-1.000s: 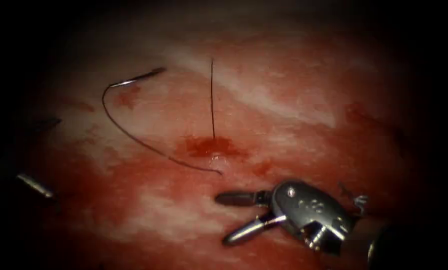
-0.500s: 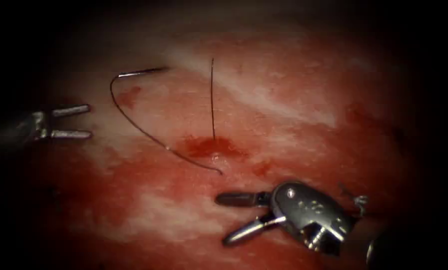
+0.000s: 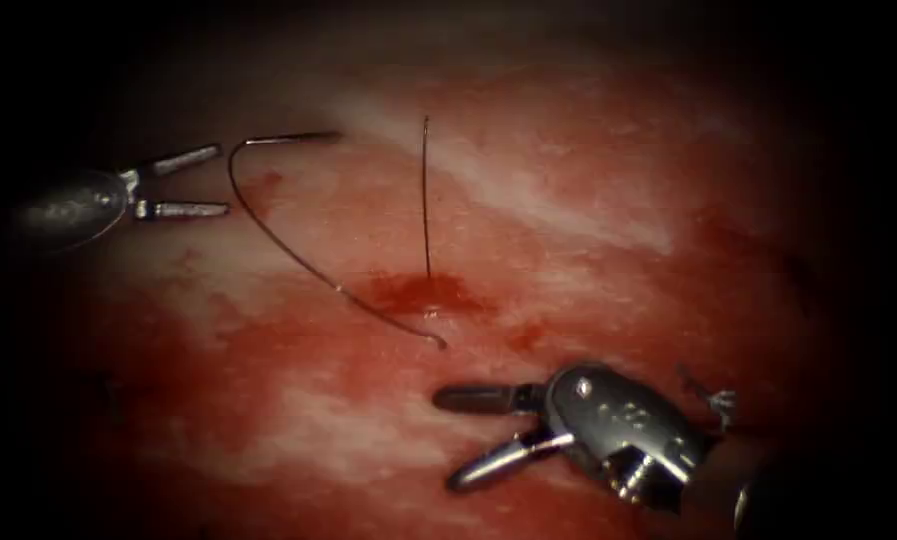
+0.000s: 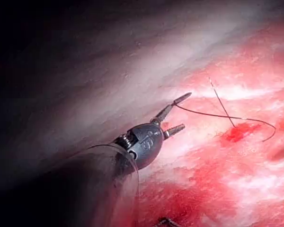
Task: Wound Closure
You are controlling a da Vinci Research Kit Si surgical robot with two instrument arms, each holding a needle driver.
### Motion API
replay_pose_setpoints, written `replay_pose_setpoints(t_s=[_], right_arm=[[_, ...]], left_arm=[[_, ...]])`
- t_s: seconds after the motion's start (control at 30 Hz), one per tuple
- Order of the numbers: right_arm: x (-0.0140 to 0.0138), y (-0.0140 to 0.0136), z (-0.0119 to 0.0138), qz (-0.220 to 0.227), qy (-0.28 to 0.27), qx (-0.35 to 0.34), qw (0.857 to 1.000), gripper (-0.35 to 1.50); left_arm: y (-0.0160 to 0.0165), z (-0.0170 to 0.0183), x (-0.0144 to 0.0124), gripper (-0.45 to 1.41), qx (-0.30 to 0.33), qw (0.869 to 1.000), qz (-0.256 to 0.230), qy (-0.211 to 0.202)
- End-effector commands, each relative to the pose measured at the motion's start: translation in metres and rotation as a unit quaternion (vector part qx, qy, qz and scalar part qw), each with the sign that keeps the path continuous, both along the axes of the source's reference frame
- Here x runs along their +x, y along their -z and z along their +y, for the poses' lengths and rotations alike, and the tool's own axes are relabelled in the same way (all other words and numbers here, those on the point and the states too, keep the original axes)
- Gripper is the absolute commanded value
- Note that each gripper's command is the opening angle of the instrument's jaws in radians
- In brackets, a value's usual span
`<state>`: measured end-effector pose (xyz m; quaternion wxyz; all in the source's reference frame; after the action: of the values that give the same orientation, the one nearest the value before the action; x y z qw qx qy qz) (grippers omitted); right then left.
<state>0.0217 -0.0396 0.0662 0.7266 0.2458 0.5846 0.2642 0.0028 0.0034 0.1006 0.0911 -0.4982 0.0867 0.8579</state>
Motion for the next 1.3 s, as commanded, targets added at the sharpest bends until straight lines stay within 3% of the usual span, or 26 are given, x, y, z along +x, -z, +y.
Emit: replay_pose_setpoints(t_s=[0.03,0.83,0.9,0.93,0.97,1.17,1.3], right_arm=[[0.0007,-0.0008,-0.0006,0.001,0.0,0.001,1.0,1.11],[0.0009,-0.0012,-0.0008,0.0,0.0,0.0,1.0,1.11],[0.0009,-0.0012,-0.0009,0.0,0.0,-0.001,1.0,1.11],[0.0008,-0.0012,-0.0009,0.0,0.0,-0.001,1.0,1.11],[0.0008,-0.0012,-0.0009,0.0,0.0,-0.001,1.0,1.11],[0.0007,-0.001,-0.0009,0.0,0.0,0.0,1.0,1.11],[-0.0002,-0.0006,-0.0001,-0.002,-0.001,-0.002,1.0,1.11]], left_arm=[[-0.0008,0.0002,-0.0005,0.15,-0.001,1.0,-0.002,0.003],[-0.0005,0.0019,-0.0029,0.1,-0.025,0.998,-0.059,0.022],[-0.0005,0.002,-0.0031,0.04,-0.025,0.998,-0.06,0.022],[-0.0006,0.0022,-0.0031,-0.4,-0.03,0.998,-0.06,0.018],[-0.0007,0.0022,-0.003,-0.45,-0.035,0.998,-0.059,0.015],[-0.0008,0.0023,-0.003,-0.45,-0.034,0.997,-0.067,0.008],[0.0012,0.0009,-0.0033,-0.45,-0.008,0.999,-0.051,-0.015]])
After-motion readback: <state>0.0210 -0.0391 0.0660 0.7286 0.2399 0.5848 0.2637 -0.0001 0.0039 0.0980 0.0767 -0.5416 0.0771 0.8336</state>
